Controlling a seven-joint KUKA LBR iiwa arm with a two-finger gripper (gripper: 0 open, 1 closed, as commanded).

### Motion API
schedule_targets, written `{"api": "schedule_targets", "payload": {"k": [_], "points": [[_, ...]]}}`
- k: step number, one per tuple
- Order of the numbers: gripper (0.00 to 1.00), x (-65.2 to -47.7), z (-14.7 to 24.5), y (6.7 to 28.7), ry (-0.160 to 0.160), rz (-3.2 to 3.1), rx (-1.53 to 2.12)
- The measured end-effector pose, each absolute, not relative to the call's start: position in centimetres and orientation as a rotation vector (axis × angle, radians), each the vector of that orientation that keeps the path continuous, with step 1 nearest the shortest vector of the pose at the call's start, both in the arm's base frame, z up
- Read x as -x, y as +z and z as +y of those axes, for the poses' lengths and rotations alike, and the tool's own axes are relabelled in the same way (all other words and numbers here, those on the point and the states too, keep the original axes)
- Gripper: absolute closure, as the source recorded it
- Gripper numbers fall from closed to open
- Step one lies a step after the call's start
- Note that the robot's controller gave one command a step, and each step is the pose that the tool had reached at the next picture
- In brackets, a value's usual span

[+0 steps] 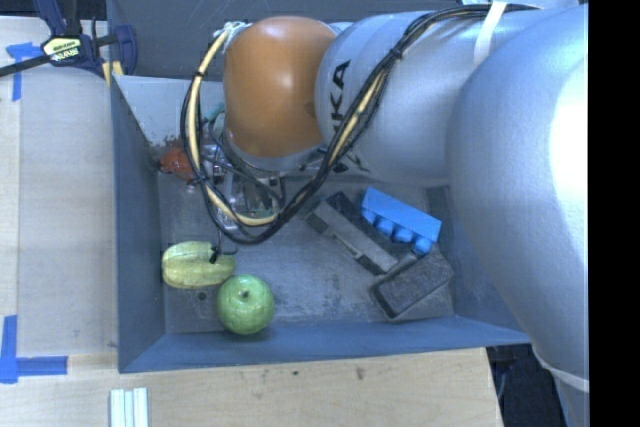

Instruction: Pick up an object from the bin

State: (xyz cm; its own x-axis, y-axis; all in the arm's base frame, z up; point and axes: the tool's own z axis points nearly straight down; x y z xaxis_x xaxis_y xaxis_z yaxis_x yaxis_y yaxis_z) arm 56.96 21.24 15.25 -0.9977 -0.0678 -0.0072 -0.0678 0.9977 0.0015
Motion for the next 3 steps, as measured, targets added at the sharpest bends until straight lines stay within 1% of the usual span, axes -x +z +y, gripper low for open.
{"api": "schedule_targets", "payload": {"k": [1,2,3], "points": [[0.0,-55.9,21.3,13.3,0.001,3.126,0.22],[1.0,-50.2,21.2,7.0,0.002,3.057,0.684],[1.0,-50.2,21.2,7.0,0.002,3.057,0.683]]}}
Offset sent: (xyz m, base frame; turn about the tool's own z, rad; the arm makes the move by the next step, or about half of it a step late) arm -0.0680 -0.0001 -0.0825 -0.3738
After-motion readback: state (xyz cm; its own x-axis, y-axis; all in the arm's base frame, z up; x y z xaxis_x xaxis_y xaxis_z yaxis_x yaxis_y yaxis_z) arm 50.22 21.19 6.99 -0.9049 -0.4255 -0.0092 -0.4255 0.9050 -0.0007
